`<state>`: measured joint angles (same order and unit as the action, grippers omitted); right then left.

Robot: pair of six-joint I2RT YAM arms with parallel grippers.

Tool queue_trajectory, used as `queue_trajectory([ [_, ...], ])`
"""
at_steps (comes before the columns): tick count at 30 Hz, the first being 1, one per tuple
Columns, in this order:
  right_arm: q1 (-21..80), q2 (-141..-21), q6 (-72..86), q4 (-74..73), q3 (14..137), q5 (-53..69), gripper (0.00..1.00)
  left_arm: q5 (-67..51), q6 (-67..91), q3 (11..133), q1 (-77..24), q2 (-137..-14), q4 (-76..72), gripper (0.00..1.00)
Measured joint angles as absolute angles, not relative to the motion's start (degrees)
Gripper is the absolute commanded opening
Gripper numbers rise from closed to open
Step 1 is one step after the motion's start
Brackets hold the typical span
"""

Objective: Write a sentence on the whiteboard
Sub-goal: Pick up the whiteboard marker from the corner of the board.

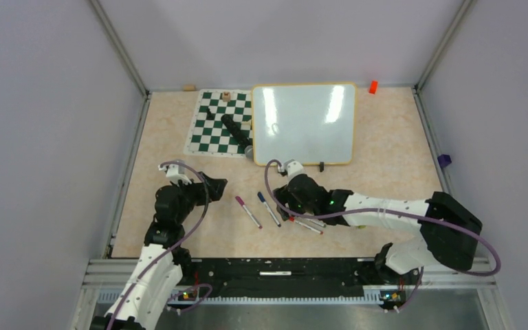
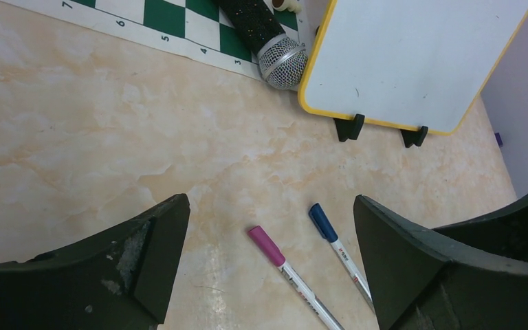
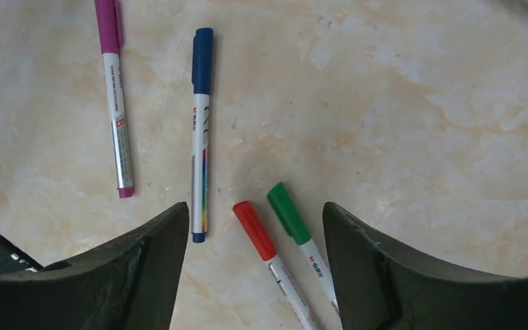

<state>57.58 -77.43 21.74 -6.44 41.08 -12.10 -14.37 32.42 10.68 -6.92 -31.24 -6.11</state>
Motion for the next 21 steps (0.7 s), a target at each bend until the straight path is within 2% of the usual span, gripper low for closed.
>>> queue_trajectory([
  [8, 60.66, -81.93, 26.2, -6.2, 41.76, -14.24, 0.61, -14.35, 32.4, 10.68, -6.92, -31.24, -6.13, 0.94],
  [11, 60.66, -81.91, 26.22, -7.42, 41.76, -14.98, 0.54, -14.39, 32.42, 10.68, -6.92, -31.27, -6.17, 0.94],
  [13, 60.64, -81.73, 26.09, -8.69, 41.74, -15.49, 0.49, -14.41, 32.4, 10.68, -6.92, -31.27, -6.33, 0.94],
  [17, 60.64, -79.96, 26.09, -11.86, 41.32, -16.12, 0.47, -14.59, 32.4, 10.68, -6.92, -31.4, -6.48, 0.94],
  [19, 60.64, -78.5, 26.06, -12.58, 40.49, -15.73, 0.42, -14.59, 32.42, 10.68, -6.92, -31.59, -6.48, 0.94],
  [21, 60.64, -77.08, 26.06, -13.39, 39.35, -14.46, 0.41, -14.63, 32.42, 10.68, -6.92, -31.9, -6.48, 0.93],
])
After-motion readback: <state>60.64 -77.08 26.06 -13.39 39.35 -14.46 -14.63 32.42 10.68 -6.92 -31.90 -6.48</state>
